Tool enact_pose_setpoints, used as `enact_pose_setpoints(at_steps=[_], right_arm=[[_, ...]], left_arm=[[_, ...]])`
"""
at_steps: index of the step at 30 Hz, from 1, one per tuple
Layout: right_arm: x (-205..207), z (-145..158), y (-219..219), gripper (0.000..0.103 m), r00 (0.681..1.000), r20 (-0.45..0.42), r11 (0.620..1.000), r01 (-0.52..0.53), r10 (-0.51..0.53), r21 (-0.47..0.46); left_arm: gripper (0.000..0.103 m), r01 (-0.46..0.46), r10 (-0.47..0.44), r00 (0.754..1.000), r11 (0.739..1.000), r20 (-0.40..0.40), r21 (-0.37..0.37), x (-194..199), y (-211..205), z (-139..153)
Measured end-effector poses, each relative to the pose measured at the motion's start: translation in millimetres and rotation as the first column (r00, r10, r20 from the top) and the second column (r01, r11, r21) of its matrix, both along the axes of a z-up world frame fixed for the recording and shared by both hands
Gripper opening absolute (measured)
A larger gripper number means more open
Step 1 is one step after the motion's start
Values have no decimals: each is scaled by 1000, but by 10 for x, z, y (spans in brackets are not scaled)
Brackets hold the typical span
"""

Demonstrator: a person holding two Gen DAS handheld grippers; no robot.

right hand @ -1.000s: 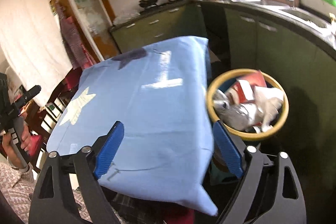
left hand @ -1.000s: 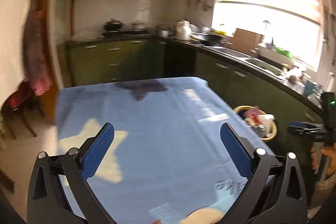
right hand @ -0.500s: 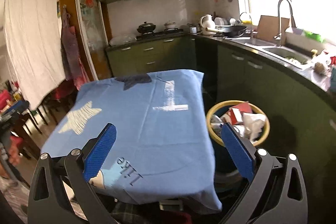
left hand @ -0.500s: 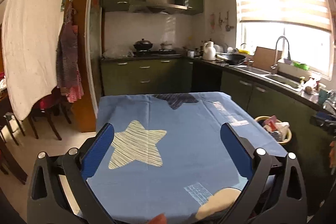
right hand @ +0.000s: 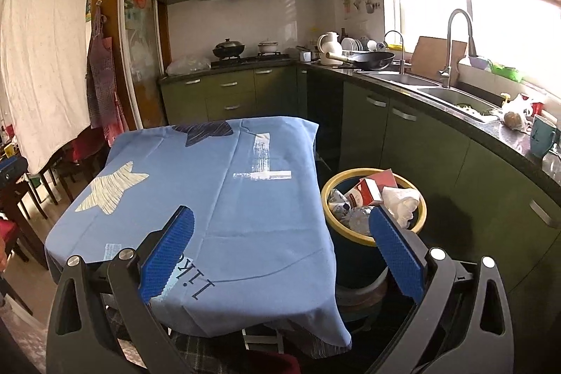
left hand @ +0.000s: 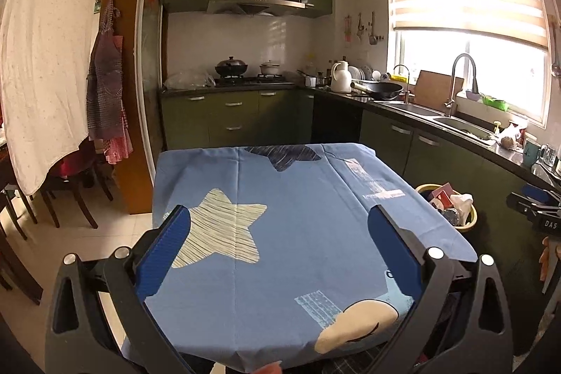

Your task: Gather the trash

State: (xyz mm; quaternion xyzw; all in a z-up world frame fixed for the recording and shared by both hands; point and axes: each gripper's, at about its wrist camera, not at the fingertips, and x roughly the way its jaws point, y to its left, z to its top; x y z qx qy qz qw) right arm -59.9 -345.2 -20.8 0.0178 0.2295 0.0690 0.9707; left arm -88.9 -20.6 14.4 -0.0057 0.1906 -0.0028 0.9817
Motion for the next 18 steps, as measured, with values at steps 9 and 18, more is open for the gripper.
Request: enact_pose_setpoints(at_steps=[9, 18], right_arm=[[9, -14, -9, 98, 1000, -2, 1000, -4, 4, -1], [14, -20, -16, 98, 1000, 2, 1000, -4, 4, 0]], left_arm=[[96, 4, -4, 1000, 1000, -21, -16, 51, 27, -50], [96, 14, -14, 1000, 1000, -27, -4, 57, -16, -74]])
